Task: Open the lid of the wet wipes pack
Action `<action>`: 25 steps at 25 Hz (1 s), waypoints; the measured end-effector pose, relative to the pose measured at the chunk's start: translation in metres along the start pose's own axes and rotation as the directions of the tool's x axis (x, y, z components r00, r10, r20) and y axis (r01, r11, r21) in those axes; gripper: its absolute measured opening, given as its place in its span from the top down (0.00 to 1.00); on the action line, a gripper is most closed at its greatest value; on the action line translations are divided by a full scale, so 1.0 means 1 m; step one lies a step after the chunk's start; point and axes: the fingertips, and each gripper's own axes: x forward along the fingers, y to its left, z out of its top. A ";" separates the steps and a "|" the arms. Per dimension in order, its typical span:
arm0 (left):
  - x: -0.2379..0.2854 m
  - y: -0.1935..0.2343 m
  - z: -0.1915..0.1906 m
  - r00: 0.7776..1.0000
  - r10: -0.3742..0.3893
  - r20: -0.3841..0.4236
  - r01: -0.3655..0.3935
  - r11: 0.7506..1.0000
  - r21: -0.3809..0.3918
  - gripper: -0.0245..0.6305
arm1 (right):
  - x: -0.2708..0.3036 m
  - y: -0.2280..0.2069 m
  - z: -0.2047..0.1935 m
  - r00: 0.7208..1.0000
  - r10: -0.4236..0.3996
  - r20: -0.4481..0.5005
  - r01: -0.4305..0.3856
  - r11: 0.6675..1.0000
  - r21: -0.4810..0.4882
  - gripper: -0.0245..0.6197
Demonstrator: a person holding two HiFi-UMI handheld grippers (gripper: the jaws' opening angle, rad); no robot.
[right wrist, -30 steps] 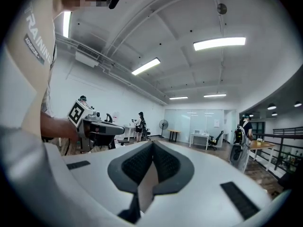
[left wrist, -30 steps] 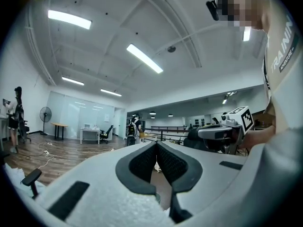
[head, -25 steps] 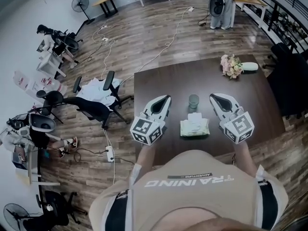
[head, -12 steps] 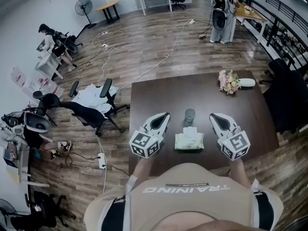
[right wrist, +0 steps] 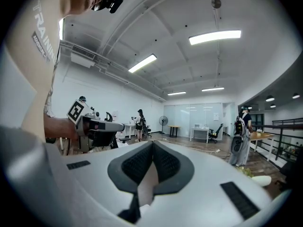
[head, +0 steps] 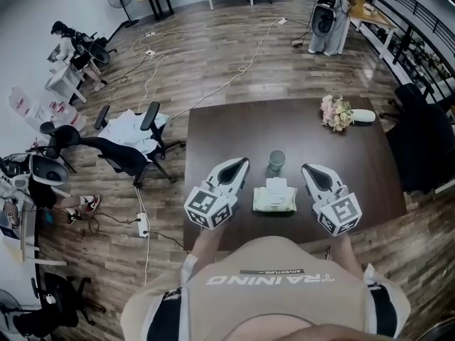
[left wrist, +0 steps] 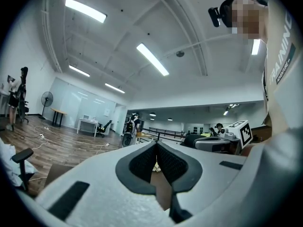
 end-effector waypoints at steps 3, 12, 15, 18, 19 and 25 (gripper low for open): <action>-0.002 0.001 -0.001 1.000 0.001 0.003 -0.001 1.000 -0.010 0.95 | 0.003 0.004 -0.001 1.000 0.004 0.001 -0.004 1.000 0.008 0.94; -0.004 0.012 -0.011 1.000 0.024 -0.006 -0.024 1.000 -0.019 0.95 | 0.012 0.004 -0.005 1.000 0.001 -0.023 0.000 1.000 0.017 0.94; -0.002 0.014 -0.009 1.000 0.023 -0.002 -0.023 1.000 -0.017 0.95 | 0.014 0.002 -0.003 1.000 -0.006 -0.018 0.006 1.000 0.014 0.94; 0.000 0.012 -0.011 1.000 0.014 -0.003 -0.014 1.000 -0.017 0.95 | 0.015 -0.002 -0.005 1.000 -0.003 -0.022 0.003 1.000 0.008 0.94; 0.000 0.012 -0.011 1.000 0.014 -0.003 -0.014 1.000 -0.016 0.95 | 0.015 -0.002 -0.005 1.000 0.000 -0.023 0.000 1.000 0.003 0.94; -0.008 0.013 -0.005 1.000 0.028 -0.004 -0.028 1.000 -0.001 0.95 | 0.019 0.010 -0.005 1.000 0.028 -0.010 -0.027 1.000 0.014 0.94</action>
